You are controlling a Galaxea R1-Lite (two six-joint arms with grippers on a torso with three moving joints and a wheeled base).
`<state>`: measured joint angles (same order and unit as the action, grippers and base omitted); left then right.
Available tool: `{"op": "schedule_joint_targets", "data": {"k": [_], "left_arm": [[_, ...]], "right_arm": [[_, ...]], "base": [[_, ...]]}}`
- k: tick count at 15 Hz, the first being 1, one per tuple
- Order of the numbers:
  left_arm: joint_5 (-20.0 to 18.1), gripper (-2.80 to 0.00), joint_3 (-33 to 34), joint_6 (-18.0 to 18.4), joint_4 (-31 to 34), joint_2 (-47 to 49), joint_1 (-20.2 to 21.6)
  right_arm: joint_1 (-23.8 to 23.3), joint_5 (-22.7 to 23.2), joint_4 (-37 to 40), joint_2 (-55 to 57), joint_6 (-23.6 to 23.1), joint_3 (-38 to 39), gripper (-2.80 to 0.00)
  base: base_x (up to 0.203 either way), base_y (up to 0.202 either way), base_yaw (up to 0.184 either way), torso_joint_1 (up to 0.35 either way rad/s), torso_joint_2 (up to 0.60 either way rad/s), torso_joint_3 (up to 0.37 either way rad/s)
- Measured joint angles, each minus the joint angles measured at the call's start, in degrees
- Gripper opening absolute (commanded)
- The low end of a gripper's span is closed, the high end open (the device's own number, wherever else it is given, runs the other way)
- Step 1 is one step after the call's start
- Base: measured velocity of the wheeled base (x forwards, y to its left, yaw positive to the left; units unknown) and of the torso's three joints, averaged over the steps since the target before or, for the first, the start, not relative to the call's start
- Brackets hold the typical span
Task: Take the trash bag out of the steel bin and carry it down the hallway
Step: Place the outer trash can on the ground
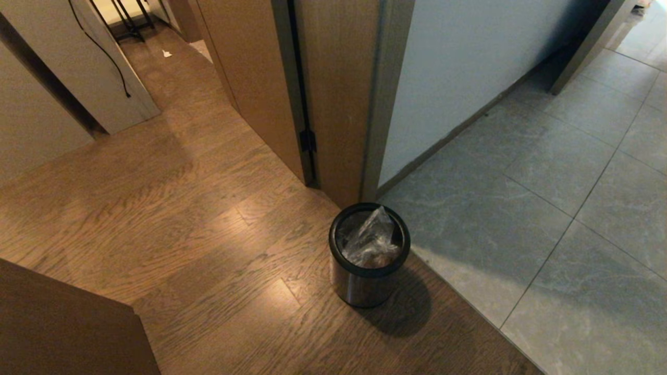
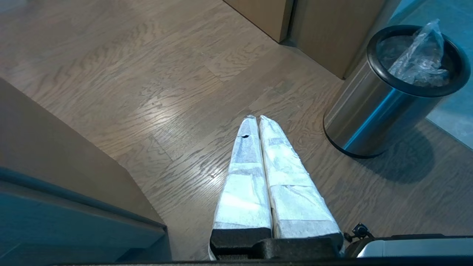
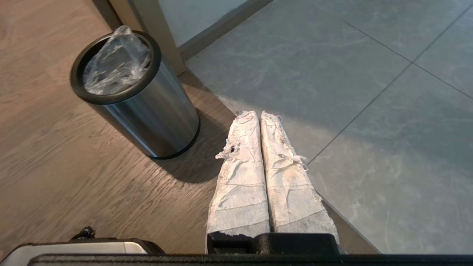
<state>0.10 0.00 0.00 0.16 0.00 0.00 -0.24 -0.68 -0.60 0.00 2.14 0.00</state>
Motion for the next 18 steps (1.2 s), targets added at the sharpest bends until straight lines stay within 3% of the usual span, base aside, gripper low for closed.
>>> {"op": "schedule_joint_targets", "data": {"k": [18], "left_arm": [[-0.02,-2.80,0.00,0.00,0.06,0.00,0.00]], "right_arm": [[0.00,0.36,0.01,0.00,-0.80,-0.21,-2.80]], "base": [[0.000,0.000,0.000,0.000,0.00,0.000]]}}
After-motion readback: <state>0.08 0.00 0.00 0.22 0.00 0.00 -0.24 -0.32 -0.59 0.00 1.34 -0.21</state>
